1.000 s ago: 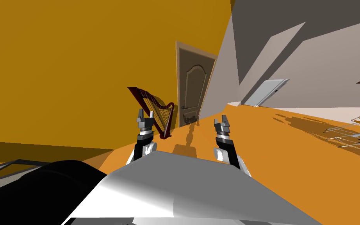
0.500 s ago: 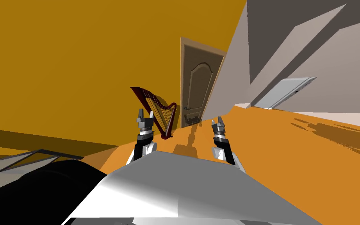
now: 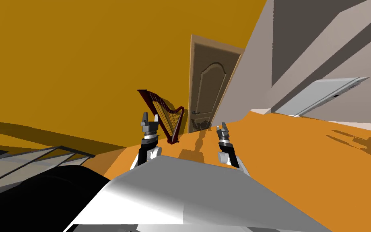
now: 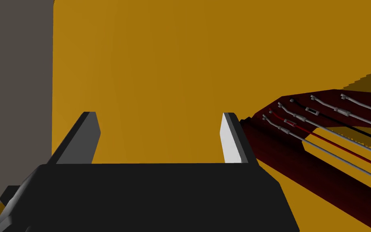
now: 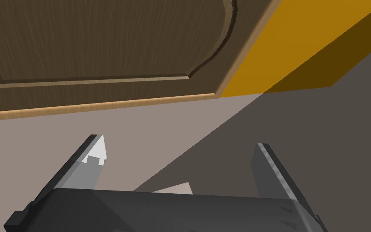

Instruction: Pull the door open

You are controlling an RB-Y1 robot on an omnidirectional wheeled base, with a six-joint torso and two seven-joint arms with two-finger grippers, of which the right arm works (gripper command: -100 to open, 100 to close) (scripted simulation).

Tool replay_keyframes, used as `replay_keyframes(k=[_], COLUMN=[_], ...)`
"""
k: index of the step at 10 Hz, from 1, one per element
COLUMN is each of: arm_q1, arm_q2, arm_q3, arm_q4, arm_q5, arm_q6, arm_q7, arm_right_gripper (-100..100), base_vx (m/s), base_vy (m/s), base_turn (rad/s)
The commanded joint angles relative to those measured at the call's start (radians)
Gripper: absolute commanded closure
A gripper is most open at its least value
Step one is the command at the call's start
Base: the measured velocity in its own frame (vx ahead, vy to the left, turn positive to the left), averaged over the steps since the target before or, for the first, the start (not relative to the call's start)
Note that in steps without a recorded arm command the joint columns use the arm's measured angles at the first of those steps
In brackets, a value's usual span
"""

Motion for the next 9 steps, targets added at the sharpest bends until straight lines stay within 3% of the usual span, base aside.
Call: replay_keyframes(k=[1,9], arm_q1=[-0.019,-0.103], arm_q2=[-0.009,-0.052], arm_q3=[0.000,0.002], arm_q4=[0.043,0.282], arm_q5=[-0.005,-0.029], arm_q6=[0.000,-0.038], arm_q7=[-0.005,-0.031], arm_right_gripper=[-100,-100], base_vx=[0.115,0.096], base_vy=[-0.016,-0.027], base_turn=[0.162,0.150])
